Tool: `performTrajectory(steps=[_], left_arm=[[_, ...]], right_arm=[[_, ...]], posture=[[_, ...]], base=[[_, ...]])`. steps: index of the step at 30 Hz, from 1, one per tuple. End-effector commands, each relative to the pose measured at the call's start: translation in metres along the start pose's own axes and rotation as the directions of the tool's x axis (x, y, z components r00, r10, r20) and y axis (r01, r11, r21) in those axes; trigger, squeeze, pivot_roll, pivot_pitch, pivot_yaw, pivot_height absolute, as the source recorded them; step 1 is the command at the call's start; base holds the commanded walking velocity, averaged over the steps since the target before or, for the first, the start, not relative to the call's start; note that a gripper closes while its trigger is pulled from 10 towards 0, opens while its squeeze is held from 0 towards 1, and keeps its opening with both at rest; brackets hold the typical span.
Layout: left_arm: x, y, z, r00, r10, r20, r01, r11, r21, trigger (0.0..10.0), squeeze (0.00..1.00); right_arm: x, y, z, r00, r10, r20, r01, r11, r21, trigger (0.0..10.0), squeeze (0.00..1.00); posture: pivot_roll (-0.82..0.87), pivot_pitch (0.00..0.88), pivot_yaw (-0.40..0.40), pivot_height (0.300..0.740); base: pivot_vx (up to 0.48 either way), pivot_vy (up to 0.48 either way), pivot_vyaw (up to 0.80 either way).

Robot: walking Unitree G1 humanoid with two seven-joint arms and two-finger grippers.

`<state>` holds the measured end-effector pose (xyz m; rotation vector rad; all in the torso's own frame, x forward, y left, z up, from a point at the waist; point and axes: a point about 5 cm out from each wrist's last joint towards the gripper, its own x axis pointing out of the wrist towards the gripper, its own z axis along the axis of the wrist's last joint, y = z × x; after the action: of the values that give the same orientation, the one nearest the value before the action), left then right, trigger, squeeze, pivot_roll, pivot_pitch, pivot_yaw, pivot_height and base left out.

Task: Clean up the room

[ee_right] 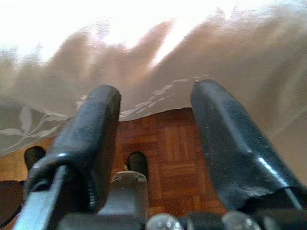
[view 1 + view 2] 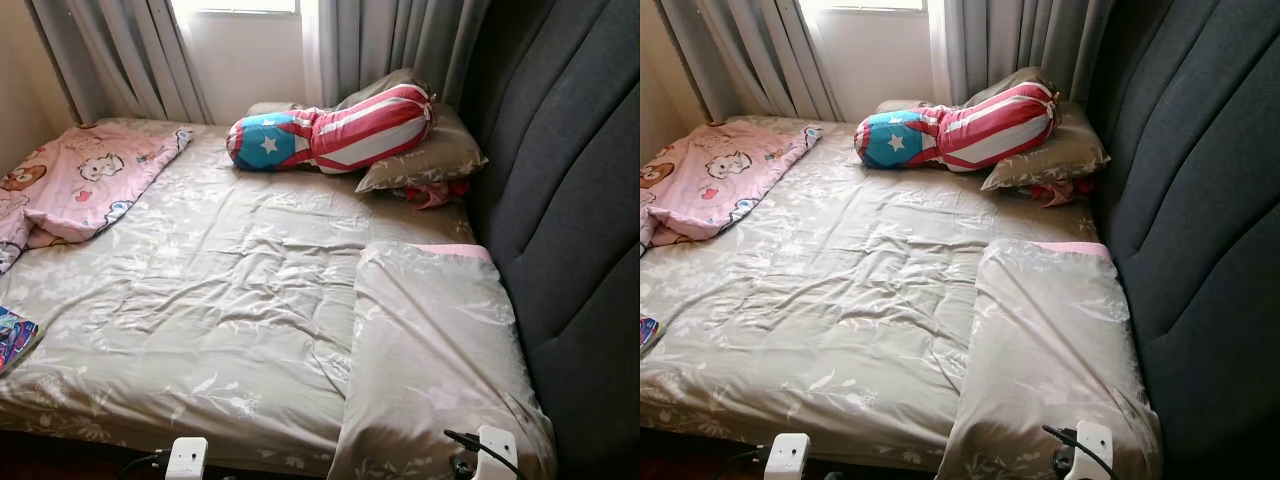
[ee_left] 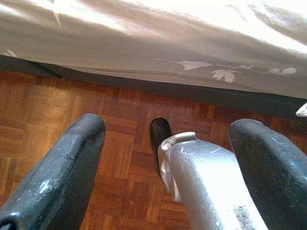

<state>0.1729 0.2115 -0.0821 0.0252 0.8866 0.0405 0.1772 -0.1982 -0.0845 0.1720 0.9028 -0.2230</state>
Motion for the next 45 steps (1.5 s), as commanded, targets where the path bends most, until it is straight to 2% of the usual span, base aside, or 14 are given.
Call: performTrajectory(steps=[1, 2, 4, 15, 17, 22, 24, 25, 45], left_arm=[[-0.001, 0.0, -0.005, 1.0, -0.001, -0.025, 0.002, 1.0, 0.018, 10.0, 0.0], [-0.001, 0.0, -0.003, 1.0, 0.001, -0.023, -0.001, 1.0, 0.016, 10.0, 0.0], [0.0, 0.001, -0.002, 1.0, 0.003, -0.021, -0.003, 1.0, 0.015, 10.0, 0.0], [0.002, -0.007, 0.003, 1.0, -0.008, -0.011, 0.008, 0.999, 0.033, 10.0, 0.0], [0.002, -0.011, 0.001, 1.0, -0.014, -0.015, 0.014, 0.999, 0.042, 10.0, 0.0], [0.005, -0.016, 0.008, 1.0, -0.024, -0.008, 0.024, 0.998, 0.052, 10.0, 0.0], [0.005, -0.019, 0.01, 0.999, -0.033, -0.003, 0.034, 0.998, 0.055, 10.0, 0.0], [0.006, -0.021, 0.01, 0.999, -0.036, -0.001, 0.036, 0.998, 0.058, 10.0, 0.0], [0.006, -0.018, 0.01, 0.999, -0.038, -0.005, 0.038, 0.997, 0.067, 10.0, 0.0]], right_arm=[[0.001, 0.004, 0.003, 1.0, 0.024, -0.002, -0.024, 1.0, 0.02, 10.0, 0.0], [0.002, 0.008, 0.005, 0.999, 0.039, -0.003, -0.039, 0.999, -0.02, 10.0, 0.0], [0.002, 0.009, 0.007, 0.999, 0.046, 0.005, -0.046, 0.999, -0.024, 10.0, 0.0], [0.0, 0.013, -0.004, 0.998, 0.049, -0.025, -0.049, 0.999, -0.008, 10.0, 0.0], [-0.001, 0.012, -0.009, 0.998, 0.039, -0.053, -0.042, 0.998, -0.042, 10.0, 0.0], [-0.001, 0.014, -0.011, 0.997, 0.054, -0.052, -0.06, 0.991, -0.12, 10.0, 0.0], [-0.001, 0.015, -0.012, 0.997, 0.061, -0.049, -0.066, 0.993, -0.102, 10.0, 0.0], [-0.002, 0.015, -0.013, 0.997, 0.053, -0.05, -0.056, 0.997, -0.058, 10.0, 0.0], [-0.002, 0.014, -0.015, 0.997, 0.048, -0.052, -0.051, 0.997, -0.049, 10.0, 0.0]], posture=[[-0.06, 0.0, -0.052, 0.74], [-0.07, 0.0, -0.052, 0.74], [-0.06, 0.0, -0.053, 0.74], [-0.05, 0.031, -0.03, 0.74], [-0.06, 0.035, -0.026, 0.74], [-0.05, 0.044, -0.019, 0.74], [-0.05, 0.047, -0.017, 0.74], [-0.05, 0.051, -0.017, 0.74], [-0.06, 0.067, -0.011, 0.74]], base=[[0.0, 0.0, 0.0], [0.0, 0.0, 0.0], [0.0, 0.0, 0.0], [0.0, 0.0, 0.0], [0.0, 0.0, 0.0], [0.0, 0.232, 0.48], [0.0, 0.48, 0.8], [0.0, 0.48, 0.0], [0.0, 0.48, 0.0]])
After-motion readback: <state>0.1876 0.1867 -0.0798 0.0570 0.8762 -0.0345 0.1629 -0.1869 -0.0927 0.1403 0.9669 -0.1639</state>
